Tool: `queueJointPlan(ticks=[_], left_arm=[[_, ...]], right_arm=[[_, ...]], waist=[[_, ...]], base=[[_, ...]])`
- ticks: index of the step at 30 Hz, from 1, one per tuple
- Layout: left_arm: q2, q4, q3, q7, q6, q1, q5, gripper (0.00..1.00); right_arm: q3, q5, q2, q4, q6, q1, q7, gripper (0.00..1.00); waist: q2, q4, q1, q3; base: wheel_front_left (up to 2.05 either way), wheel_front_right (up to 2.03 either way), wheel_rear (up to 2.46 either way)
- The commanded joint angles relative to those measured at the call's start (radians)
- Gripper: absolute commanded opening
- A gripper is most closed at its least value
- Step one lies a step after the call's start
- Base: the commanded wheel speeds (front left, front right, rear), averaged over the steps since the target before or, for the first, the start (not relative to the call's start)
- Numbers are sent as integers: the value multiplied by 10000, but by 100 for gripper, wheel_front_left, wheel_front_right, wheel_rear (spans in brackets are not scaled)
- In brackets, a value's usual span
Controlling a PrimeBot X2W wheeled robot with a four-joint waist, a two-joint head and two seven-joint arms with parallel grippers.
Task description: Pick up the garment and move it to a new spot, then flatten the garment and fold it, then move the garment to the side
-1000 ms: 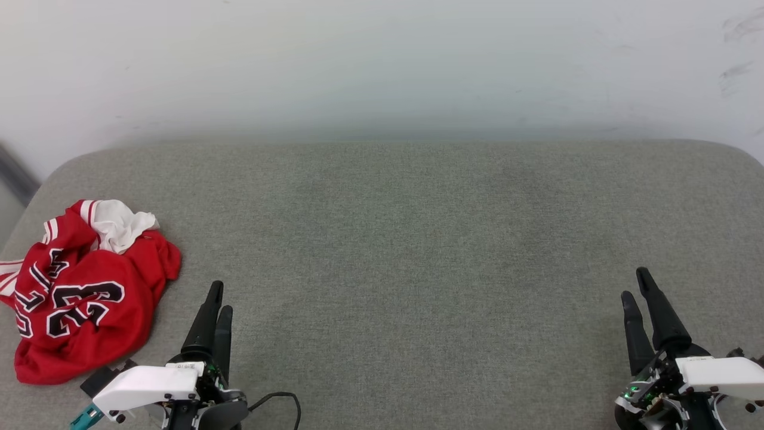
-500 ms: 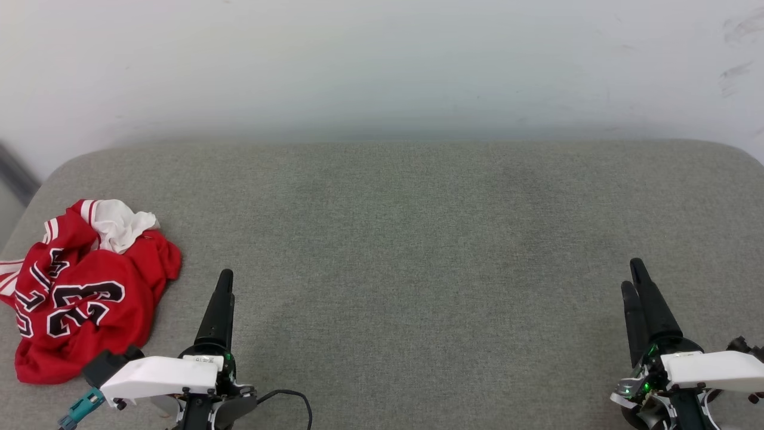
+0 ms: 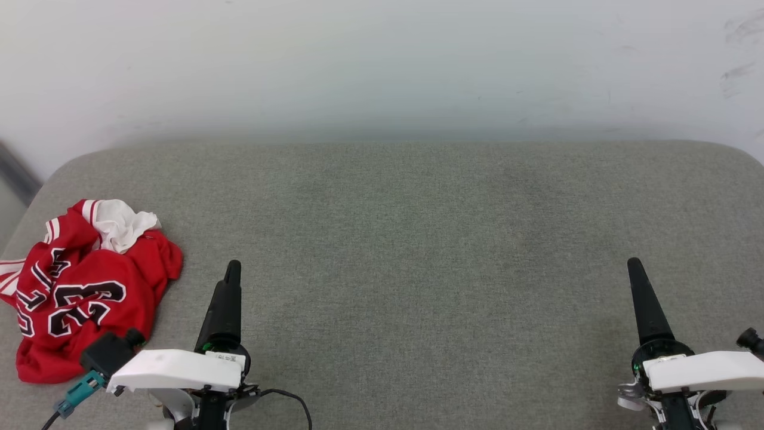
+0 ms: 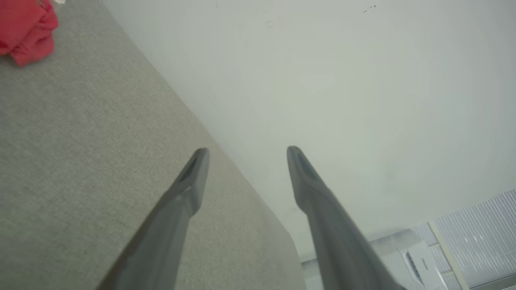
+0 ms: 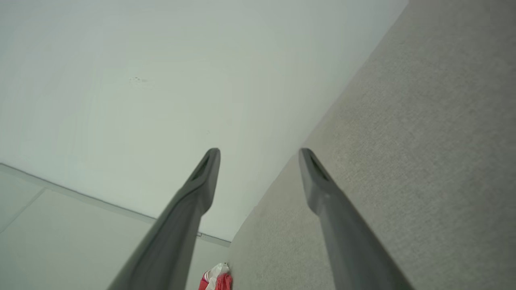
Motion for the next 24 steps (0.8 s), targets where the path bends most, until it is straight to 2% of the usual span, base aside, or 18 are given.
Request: queueJointPlan(ticks=[1,4,9,24], left_arm=[[26,-188,-57,-97,-3,-114,408,100],[31,-228,-60,-201,-3,-112,1079,100],[49,-234,-159,-370,-3,-79,2127,100],[228,-41,-432,-818,-2,-5,4694,100]], right_arm=[[-42,-515,-28,-217,0,-105,-89,100],[-100,-1743,-77,-271,0,-85,-194,100],[-198,-3131,-7,-378,0,-31,-296,100],[-355,-5711,35,-858,0,271,-112,100]], waist=[[0,2,0,-4],[0,5,0,-9],[0,5,0,-23],[0,23,0,-84]], base=[[0,0,0],[0,0,0],[0,0,0],[0,0,0]])
